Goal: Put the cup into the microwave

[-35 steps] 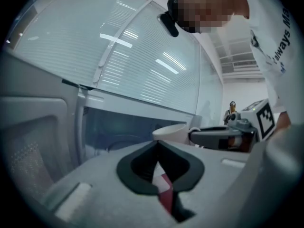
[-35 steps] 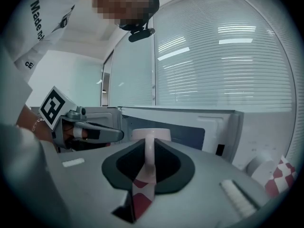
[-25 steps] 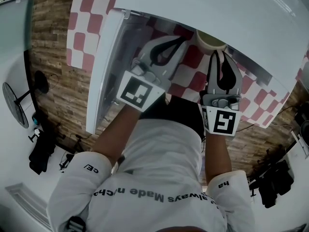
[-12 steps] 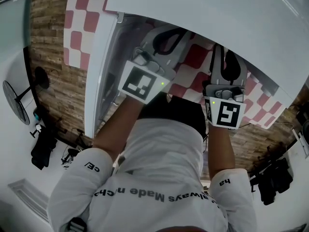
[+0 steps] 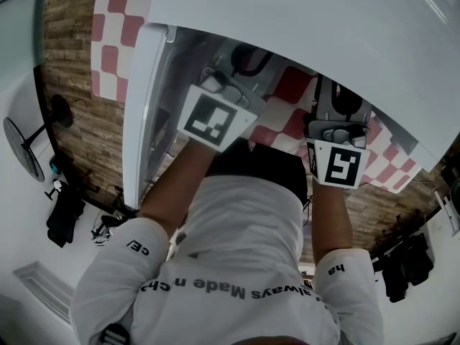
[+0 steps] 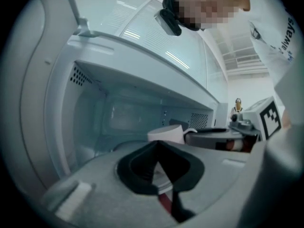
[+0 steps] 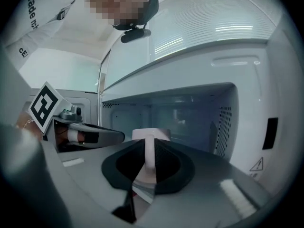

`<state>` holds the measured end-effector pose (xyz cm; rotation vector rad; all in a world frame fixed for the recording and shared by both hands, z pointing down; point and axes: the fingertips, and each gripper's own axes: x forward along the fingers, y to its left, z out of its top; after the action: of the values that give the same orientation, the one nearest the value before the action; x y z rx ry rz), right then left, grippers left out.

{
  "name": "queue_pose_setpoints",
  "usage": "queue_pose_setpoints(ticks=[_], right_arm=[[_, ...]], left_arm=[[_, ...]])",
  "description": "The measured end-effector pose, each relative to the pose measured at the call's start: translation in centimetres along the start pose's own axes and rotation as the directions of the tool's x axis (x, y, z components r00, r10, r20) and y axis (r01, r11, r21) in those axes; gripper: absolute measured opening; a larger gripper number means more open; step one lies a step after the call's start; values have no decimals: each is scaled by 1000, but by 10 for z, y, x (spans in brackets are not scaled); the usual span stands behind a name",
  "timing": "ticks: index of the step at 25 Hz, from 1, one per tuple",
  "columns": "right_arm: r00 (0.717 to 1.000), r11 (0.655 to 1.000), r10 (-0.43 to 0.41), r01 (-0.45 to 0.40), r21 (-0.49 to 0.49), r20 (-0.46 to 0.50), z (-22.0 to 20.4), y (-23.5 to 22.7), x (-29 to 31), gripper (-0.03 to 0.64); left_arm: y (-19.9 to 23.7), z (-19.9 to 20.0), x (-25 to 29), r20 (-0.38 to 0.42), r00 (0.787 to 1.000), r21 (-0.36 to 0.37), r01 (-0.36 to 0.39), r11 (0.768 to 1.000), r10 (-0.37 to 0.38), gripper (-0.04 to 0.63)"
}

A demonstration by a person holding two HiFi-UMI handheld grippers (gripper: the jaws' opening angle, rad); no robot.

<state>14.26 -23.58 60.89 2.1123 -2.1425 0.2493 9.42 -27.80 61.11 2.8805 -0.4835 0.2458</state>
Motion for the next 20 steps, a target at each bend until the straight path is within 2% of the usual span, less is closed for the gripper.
queue_pose_setpoints(ticks=[8,20], right_arm=[[1000,1000,-8,8,2,28,-3,-6,11,40],[999,999,-34,33,-10,-42,-17,-11,26,38]], left_arm=[[6,-1,5,5,1000,5,-14,1000,14,3],[5,1,-2,-3,1000,0,-31,1000,31,5]])
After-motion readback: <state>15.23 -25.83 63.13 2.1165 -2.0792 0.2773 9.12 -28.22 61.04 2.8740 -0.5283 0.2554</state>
